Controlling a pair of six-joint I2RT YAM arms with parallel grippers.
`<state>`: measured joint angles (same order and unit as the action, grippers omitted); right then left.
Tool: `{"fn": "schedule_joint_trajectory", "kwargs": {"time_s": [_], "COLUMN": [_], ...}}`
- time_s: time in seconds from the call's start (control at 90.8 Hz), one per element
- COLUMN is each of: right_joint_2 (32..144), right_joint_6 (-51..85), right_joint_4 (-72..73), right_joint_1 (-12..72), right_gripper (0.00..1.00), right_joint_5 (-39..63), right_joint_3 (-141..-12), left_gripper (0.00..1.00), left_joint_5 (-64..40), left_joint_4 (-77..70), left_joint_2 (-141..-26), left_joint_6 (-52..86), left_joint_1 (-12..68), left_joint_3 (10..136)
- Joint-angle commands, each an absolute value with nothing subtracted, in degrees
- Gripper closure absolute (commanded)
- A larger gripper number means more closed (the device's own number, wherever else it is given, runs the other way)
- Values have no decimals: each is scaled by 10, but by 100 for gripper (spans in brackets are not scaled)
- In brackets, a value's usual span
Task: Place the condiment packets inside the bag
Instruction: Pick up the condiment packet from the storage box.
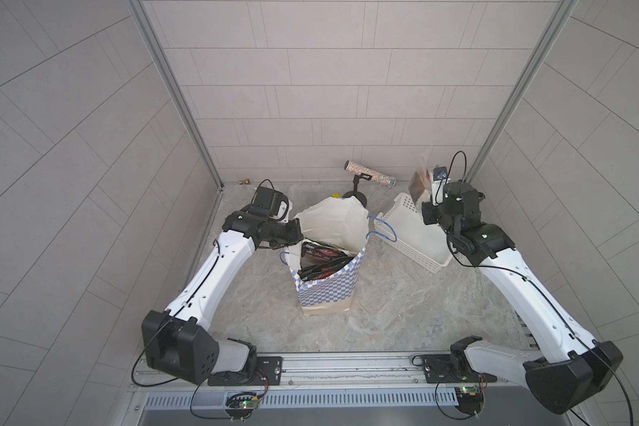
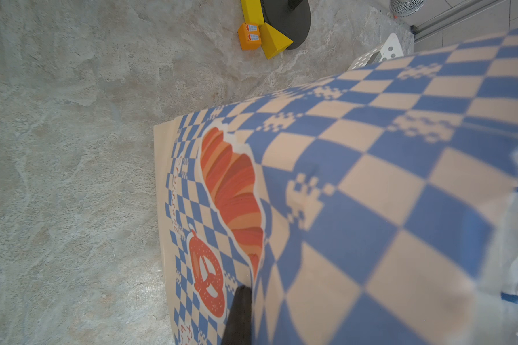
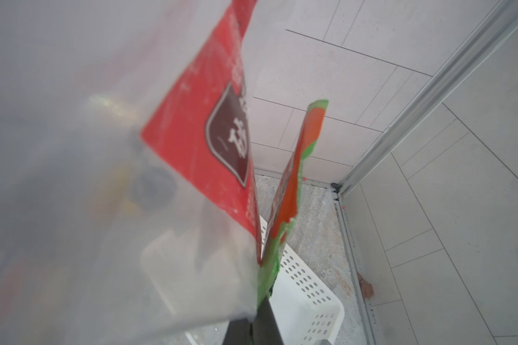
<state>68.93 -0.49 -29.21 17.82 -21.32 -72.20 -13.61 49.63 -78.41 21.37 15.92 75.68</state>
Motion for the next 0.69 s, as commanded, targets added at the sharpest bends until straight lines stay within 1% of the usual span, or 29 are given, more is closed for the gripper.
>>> {"fn": "schedule_joint_trajectory", "kwargs": {"time_s": [0.0, 0.099, 0.198, 0.396, 0.495, 0.583, 0.627, 0.682], "right_joint_2": [720, 757, 805, 910, 941, 949, 949, 949], "right_joint_6": [-9, 9, 22, 56, 70, 78, 80, 84], "right_joint_4": [-242, -227, -224, -233, -248, -253, -251, -249], "right_joint_1": [156, 138, 136, 135, 135, 135, 135, 135], "right_gripper": [100, 100, 100, 100, 100, 85, 81, 73], "right_joint_5": [-239, -196, -175, -148, -145, -148, -152, -159], "right_joint_3": [-715, -710, -713, -734, -752, -754, -752, -748], "left_gripper": [100, 100, 100, 100, 100, 100, 100, 100], "left_joint_5": [-153, -152, -150, -149, -147, -145, -145, -146], "left_joint_4": [504, 504, 504, 504, 504, 504, 504, 504], "left_joint_2": [-779, -778, -775, -775, -773, -774, -776, -778], "left_joint_6": [207, 206, 206, 206, 206, 205, 205, 205], "left_joint_1": [164, 164, 164, 164, 164, 164, 164, 164], "left_joint_3": [760, 761, 759, 759, 758, 757, 758, 758]}}
